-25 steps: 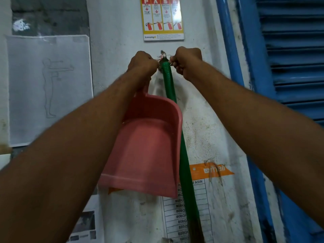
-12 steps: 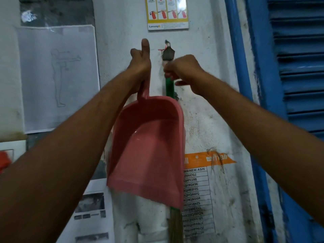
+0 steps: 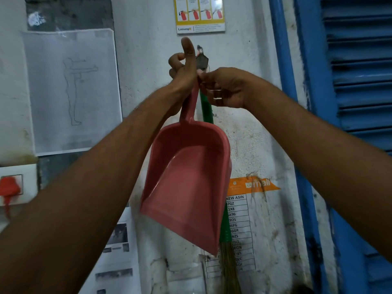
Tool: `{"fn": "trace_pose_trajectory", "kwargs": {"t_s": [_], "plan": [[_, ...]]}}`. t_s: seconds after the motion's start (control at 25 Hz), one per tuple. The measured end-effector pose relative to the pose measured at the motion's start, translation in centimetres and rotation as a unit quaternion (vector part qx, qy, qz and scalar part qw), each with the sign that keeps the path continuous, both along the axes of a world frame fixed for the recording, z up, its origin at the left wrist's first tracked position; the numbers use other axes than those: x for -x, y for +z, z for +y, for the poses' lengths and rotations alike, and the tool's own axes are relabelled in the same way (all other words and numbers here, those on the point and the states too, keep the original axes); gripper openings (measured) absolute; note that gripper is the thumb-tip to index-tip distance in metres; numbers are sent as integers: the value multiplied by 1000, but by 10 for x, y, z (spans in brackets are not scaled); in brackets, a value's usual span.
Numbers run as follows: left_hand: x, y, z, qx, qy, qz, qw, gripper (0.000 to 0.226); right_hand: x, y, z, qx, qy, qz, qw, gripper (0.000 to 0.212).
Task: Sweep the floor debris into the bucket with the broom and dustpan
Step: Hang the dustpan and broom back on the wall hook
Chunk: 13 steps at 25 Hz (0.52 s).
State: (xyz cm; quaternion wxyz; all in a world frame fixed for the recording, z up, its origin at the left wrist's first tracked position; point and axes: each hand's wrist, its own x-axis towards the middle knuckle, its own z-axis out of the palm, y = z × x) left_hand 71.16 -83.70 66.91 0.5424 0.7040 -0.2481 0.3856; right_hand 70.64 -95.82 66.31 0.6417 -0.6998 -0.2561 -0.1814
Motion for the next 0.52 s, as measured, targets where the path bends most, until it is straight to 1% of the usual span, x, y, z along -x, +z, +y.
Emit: {"fn": "trace_pose_trajectory", "kwargs": {"t_s": [0.08, 0.12, 0.16, 0.2, 0.24, 0.32, 0.4, 0.44, 0.52], "plan": [[0, -3, -4, -4, -13, -8, 1000, 65, 1, 2, -1, -26, 32, 32, 999, 25], [-1, -5, -7, -12, -12, -11, 1000, 65, 1, 3, 0, -28, 31, 36, 998, 23], [-3, -6, -9, -20, -8, -14, 1000, 65, -1, 5, 1, -27, 20, 32, 999, 17], [-5, -5, -10, -23, -3, -15, 1000, 65, -2, 5, 2, -26, 8, 22, 999, 10], [-7, -5, -11, -20, 2, -13, 1000, 65, -3, 6, 2, -20, -3, 6, 1000, 9], [-10, -3, -11, -8, 16, 4, 1000, 67, -6, 7, 1, 15, -25, -34, 999, 9], [-13, -3, -7, -21, 33, 39, 998, 69, -9, 7, -2, 56, -53, -75, 994, 12], [-14, -3, -4, -35, 28, 60, 997, 68, -11, 7, -3, 63, -61, -92, 992, 14], [-16, -5, 4, -45, -23, 95, 994, 62, -16, 6, -4, 53, -70, -114, 990, 17]]}}
